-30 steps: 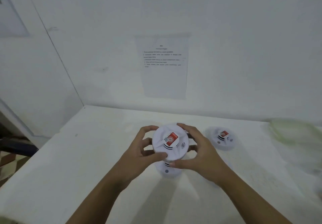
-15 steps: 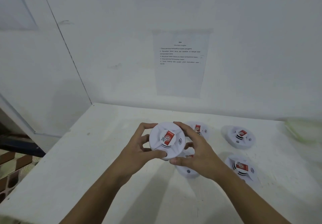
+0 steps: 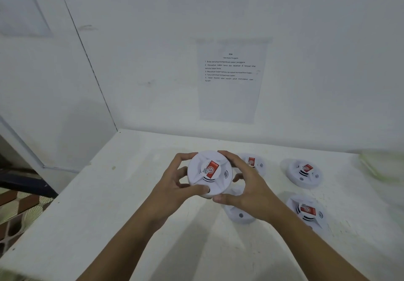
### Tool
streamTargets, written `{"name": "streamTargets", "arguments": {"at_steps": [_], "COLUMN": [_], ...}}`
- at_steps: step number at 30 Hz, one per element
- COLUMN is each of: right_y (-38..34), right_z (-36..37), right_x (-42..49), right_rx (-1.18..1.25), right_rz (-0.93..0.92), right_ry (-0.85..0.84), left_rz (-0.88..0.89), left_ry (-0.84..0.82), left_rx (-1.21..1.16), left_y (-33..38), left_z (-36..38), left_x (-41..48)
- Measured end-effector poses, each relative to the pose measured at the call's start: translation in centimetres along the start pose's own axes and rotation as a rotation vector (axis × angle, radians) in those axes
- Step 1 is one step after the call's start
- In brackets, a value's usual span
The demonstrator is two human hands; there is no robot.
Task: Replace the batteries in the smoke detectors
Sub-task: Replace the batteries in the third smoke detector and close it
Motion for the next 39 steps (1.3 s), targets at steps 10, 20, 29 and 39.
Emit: {"name": "streamTargets", "arguments": {"at_steps": [10, 20, 29, 39], "right_y": [0.6, 0.1, -0.4, 0.7], "right_z": [-0.3, -1.1, -1.4, 0.3], "right_x": [0.4, 0.9, 1.4, 1.4], "right_rx": [-0.002, 0.029, 0.013, 0.073], "right_rz": [-0.018, -0.043, -0.040, -0.016], "right_ry": [0.003, 0.022, 0.016, -0.008], "left_rz": [0.007, 0.065, 0.168, 0.220], "left_ry": [0.007, -0.041, -0.035, 0.029], "left_rx": [0.020, 0.063, 0.379, 0.382], "left_y": [-0.1, 1.0, 1.0, -0.2], "left_z": [0.0, -0.1, -1.5, -0.8], "left_x": [0.6, 0.7, 1.1, 1.6]}}
Point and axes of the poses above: each hand's wrist, its own x-axis towards the middle knuckle, its own z-axis out of the palm, y = z × x, the point moved 2 cm from there along x, towards the middle knuckle, and after that the axes turned 7 degrees about x, right-handed, at the moved point
